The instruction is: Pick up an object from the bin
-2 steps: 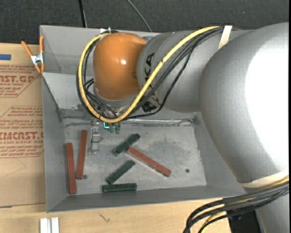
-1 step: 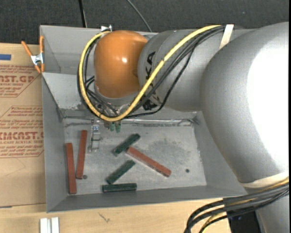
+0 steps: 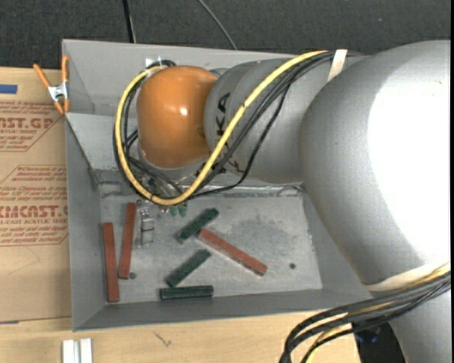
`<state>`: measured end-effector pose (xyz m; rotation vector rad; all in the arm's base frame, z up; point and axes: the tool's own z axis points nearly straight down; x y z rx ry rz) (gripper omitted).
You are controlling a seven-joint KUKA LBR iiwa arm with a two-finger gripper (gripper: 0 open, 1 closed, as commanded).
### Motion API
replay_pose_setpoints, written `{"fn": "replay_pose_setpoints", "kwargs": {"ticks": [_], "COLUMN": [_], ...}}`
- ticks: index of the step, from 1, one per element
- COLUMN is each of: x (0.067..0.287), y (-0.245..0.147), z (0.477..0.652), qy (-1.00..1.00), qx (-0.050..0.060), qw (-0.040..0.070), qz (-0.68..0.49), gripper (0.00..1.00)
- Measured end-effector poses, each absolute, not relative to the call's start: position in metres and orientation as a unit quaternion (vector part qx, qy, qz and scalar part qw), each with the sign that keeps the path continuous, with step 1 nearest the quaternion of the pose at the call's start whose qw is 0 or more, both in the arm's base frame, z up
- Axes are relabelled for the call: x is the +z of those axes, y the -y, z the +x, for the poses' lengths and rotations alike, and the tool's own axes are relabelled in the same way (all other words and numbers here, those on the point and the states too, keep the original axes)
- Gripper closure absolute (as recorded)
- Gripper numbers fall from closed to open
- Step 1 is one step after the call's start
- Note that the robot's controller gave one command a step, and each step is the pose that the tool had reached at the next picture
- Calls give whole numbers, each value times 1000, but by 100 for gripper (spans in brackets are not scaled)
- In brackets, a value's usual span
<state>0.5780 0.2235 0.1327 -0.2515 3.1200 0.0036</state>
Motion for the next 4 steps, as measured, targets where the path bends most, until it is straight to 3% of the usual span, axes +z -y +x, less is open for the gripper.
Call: {"fn": "replay_pose_setpoints", "kwargs": {"ticks": [1, 2, 3, 4], "x": [81, 70, 70, 208], "y": [-231, -218, -218, -214], "z": [562, 571, 571, 552], "qy": [-972, -951, -951, -961], "qx": [1, 0, 0, 1], "qw": [1, 1, 1, 2], "qz": [-236, -309, -310, -277], "gripper": [0, 100, 100, 100]}}
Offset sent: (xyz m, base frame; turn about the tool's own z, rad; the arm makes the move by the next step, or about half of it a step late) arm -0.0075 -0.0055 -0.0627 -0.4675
